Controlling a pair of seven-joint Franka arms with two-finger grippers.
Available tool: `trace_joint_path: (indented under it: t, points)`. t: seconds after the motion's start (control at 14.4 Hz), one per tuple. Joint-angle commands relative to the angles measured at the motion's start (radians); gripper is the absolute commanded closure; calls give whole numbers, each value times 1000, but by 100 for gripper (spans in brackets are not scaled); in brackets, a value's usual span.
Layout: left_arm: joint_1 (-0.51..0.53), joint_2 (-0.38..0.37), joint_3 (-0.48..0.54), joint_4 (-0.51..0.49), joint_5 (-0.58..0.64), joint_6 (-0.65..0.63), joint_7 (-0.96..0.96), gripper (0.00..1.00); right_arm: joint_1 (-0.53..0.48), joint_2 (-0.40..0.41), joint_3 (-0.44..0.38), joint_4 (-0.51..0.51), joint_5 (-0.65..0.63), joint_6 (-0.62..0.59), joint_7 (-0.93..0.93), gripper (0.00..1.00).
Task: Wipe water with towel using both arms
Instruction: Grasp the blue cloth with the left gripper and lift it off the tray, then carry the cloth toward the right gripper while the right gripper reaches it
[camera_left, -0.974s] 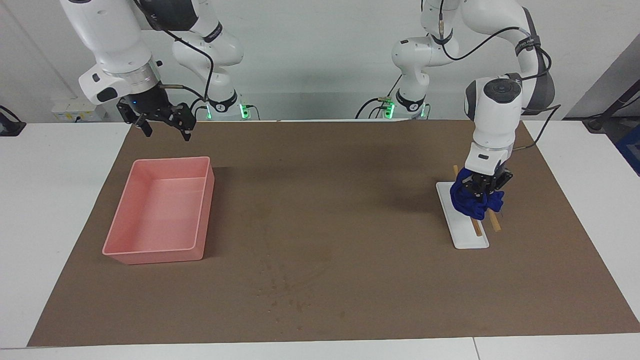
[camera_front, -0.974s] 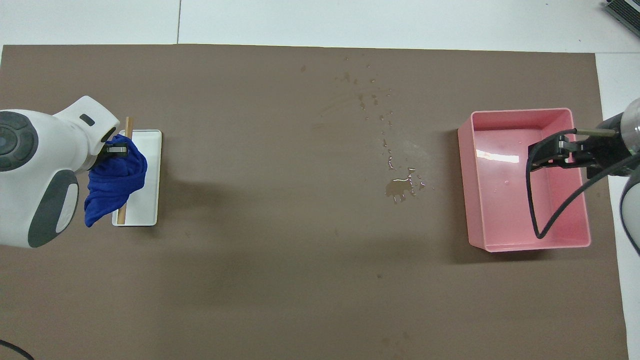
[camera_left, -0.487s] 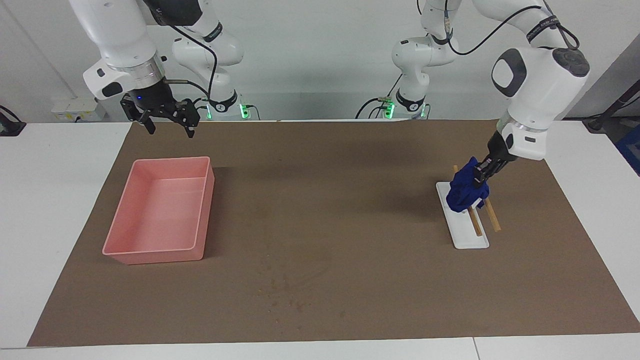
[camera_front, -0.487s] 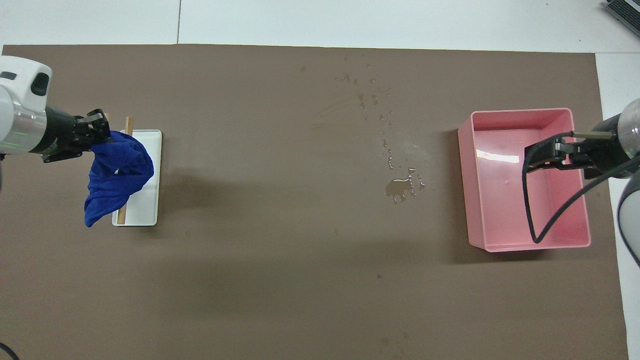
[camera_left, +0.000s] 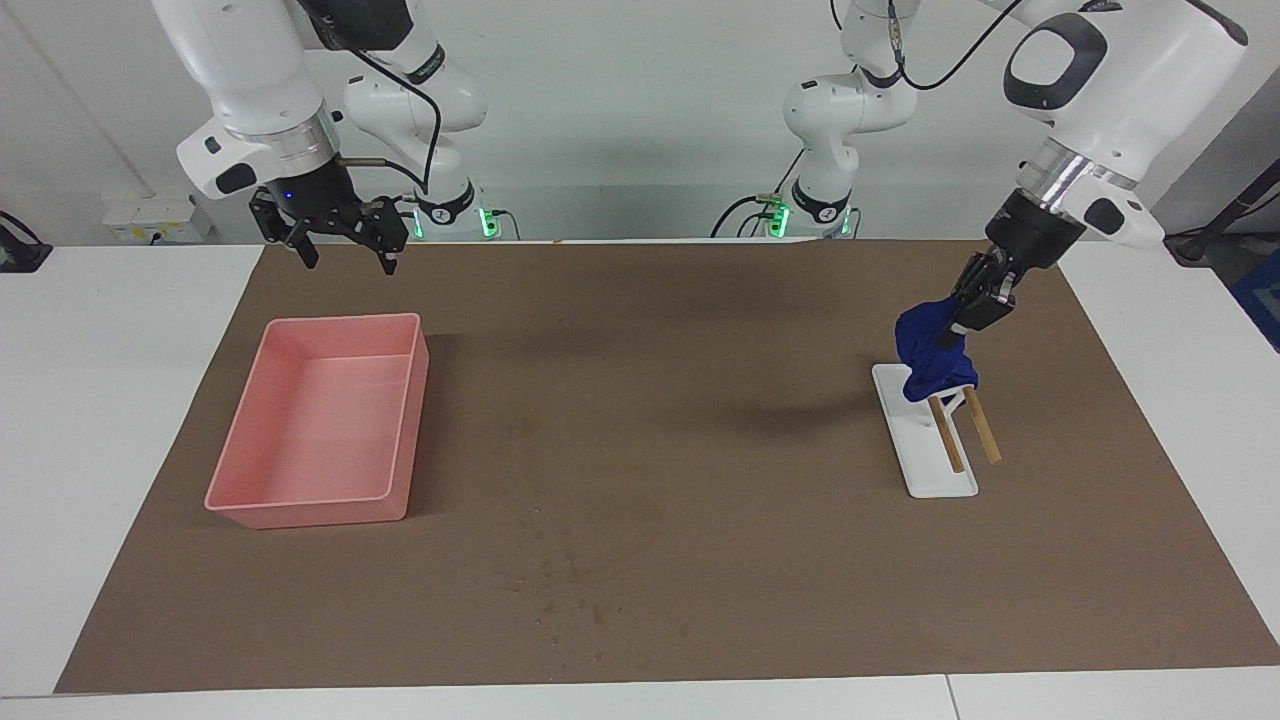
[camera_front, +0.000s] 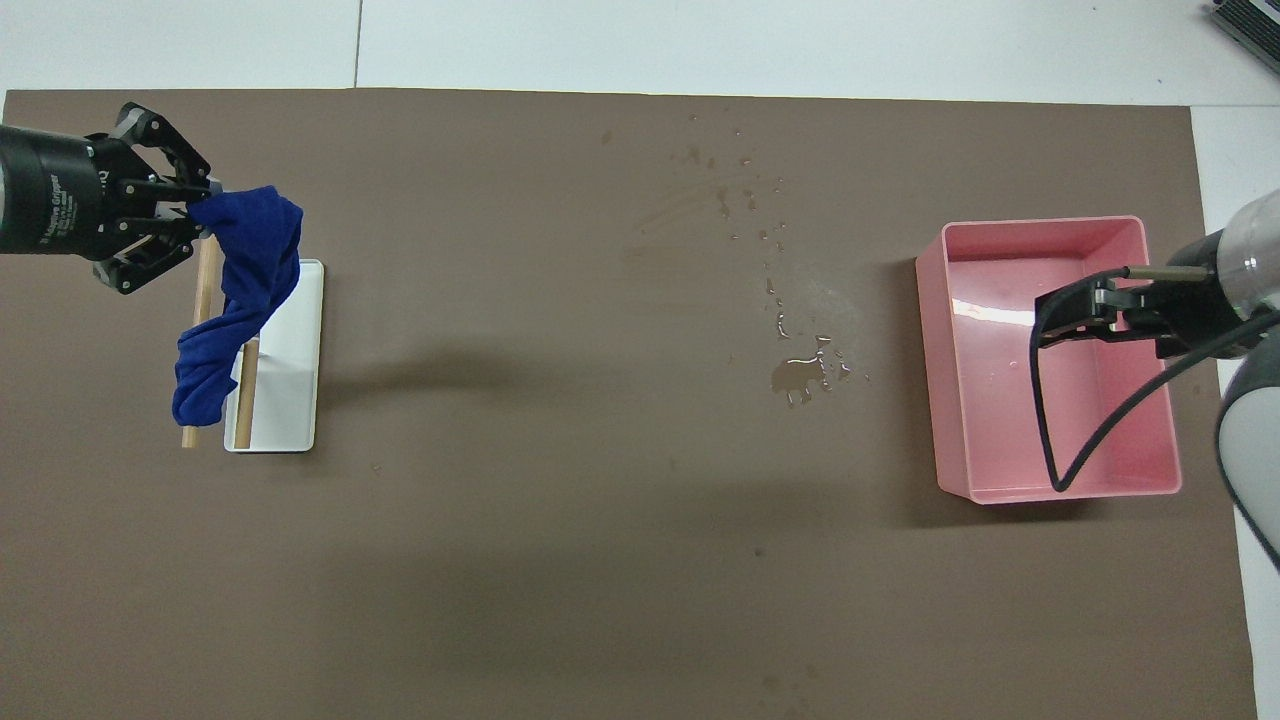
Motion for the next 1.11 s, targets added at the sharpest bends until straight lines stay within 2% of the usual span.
trace_joint_path:
  t: [0.0, 0.28, 0.49, 0.77, 0.9, 1.04]
  points:
    - [-13, 0, -48, 41, -67, 57, -231, 100, -4, -18, 24, -15, 15, 10, 19, 0]
    - [-13, 0, -146, 97, -101, 87, -484, 100, -4, -18, 34, -13, 83, 11, 48, 0]
    - [-13, -30, -216, 87, -202, 87, -496, 100, -4, -18, 36, -22, 181, 45, 56, 0]
    - [-81, -41, -260, 75, -224, 159, -434, 100, 5, -15, 38, -47, 326, 158, 77, 0]
    - [-103, -43, -262, 64, -225, 179, -433, 100, 36, -5, 38, -42, 360, 197, 251, 0]
    - [-109, -52, -262, 58, -227, 180, -420, 100, 59, 8, 38, -39, 448, 270, 437, 0]
